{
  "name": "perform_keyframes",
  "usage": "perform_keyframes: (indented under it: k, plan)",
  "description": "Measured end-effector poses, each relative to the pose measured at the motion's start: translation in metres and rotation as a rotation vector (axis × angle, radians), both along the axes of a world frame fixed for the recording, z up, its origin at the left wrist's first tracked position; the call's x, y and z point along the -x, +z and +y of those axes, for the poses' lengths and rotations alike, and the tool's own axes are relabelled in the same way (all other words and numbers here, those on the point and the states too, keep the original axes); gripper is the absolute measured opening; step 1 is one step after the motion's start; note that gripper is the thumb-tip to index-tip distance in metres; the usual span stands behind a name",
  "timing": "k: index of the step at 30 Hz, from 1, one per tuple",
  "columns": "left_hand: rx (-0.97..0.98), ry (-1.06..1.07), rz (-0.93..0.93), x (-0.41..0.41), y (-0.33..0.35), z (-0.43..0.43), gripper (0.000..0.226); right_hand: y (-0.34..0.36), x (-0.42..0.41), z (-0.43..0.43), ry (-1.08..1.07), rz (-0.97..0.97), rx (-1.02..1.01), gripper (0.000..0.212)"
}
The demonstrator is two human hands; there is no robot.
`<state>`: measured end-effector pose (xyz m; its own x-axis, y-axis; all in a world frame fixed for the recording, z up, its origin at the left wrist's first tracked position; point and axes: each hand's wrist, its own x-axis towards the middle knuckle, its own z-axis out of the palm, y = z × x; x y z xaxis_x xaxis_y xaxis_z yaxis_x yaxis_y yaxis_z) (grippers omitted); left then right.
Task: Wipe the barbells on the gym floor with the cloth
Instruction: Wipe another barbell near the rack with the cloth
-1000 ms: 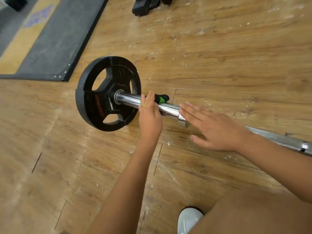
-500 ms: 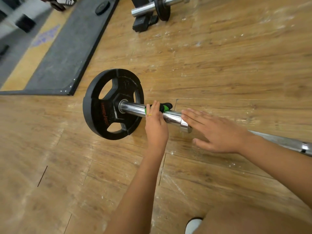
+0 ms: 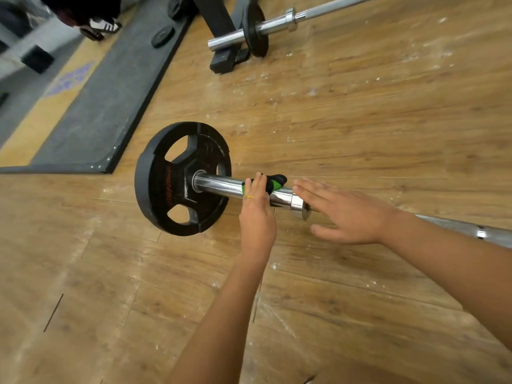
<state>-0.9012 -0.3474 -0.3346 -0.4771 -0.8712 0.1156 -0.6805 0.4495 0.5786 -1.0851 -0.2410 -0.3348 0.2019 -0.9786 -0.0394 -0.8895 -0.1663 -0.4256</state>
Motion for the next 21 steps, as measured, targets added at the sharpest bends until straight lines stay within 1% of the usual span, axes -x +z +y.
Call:
perform_keyframes:
  k: [2, 5, 8, 10, 11, 13, 15, 19, 21]
  plan:
    - [-0.011, -0.004, -0.024, 0.003, 0.004, -0.016, 0.045, 0.001, 0.003, -0.003, -0.003, 0.0, -0.02, 0.091]
    - [-0.015, 0.055, -0.054, 0.009, 0.013, -0.035, 0.041, 0.001, 0.0, -0.009, -0.043, 0.014, -0.016, 0.099]
    - [0.0, -0.005, -0.052, 0.011, 0.012, -0.028, 0.045, 0.006, -0.006, -0.007, -0.12, 0.002, -0.014, 0.097]
    - [0.016, -0.06, -0.069, 0.005, 0.011, -0.026, 0.048, 0.008, -0.005, -0.004, -0.14, -0.006, -0.042, 0.096]
    - [0.032, -0.07, -0.086, 0.003, 0.012, -0.033, 0.046, 0.008, -0.003, -0.004, -0.137, -0.012, -0.058, 0.096]
    - [0.026, 0.009, -0.116, 0.007, 0.018, -0.051, 0.036, 0.008, 0.001, -0.006, -0.125, -0.019, -0.071, 0.097]
    - [0.005, 0.08, -0.131, 0.014, 0.024, -0.057, 0.034, 0.011, 0.003, -0.01, -0.136, -0.008, -0.076, 0.097]
    - [0.044, -0.011, -0.103, 0.017, 0.007, -0.036, 0.044, 0.011, 0.002, -0.011, -0.17, 0.025, -0.057, 0.097]
    - [0.078, 0.002, -0.13, 0.019, 0.005, -0.048, 0.04, 0.006, 0.003, -0.011, -0.167, 0.043, -0.048, 0.098]
